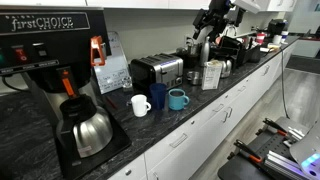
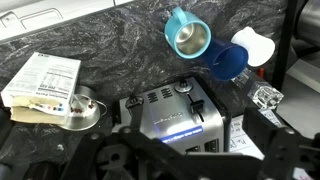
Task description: Push the right lever on the toaster upwards
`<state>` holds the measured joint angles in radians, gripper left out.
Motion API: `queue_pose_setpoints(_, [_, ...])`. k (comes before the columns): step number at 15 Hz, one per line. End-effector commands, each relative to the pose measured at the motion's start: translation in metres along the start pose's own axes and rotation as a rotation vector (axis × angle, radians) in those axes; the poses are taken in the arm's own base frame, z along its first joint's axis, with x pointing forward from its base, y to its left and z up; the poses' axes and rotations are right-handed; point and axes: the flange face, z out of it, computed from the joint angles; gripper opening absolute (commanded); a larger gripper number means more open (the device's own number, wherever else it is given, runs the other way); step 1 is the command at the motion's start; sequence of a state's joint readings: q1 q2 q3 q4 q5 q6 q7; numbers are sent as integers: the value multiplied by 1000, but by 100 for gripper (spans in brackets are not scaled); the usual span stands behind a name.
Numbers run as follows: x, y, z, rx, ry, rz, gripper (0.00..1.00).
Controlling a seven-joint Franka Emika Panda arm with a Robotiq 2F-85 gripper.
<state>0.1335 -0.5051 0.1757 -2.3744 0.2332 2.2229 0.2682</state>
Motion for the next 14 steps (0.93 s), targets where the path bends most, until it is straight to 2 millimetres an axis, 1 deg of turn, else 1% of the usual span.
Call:
queue_pose_setpoints(1, [0,0,0,0,0,0,100])
queue_pose_setpoints(4, [4,3,8,14,8,101,100])
queue_pose_setpoints(6, [5,8,20,36,-4,222,100])
queue_pose_setpoints(8, [5,12,38,59,-11,334,100])
queue_pose_setpoints(11, [1,16,70,65,-1,500,100])
queue_pose_setpoints(12, [1,14,61,51,-31,409,100])
queue_pose_setpoints(13, [0,15,70,48,-26,445,100])
queue_pose_setpoints(14, [0,14,73,47,-22,462,100])
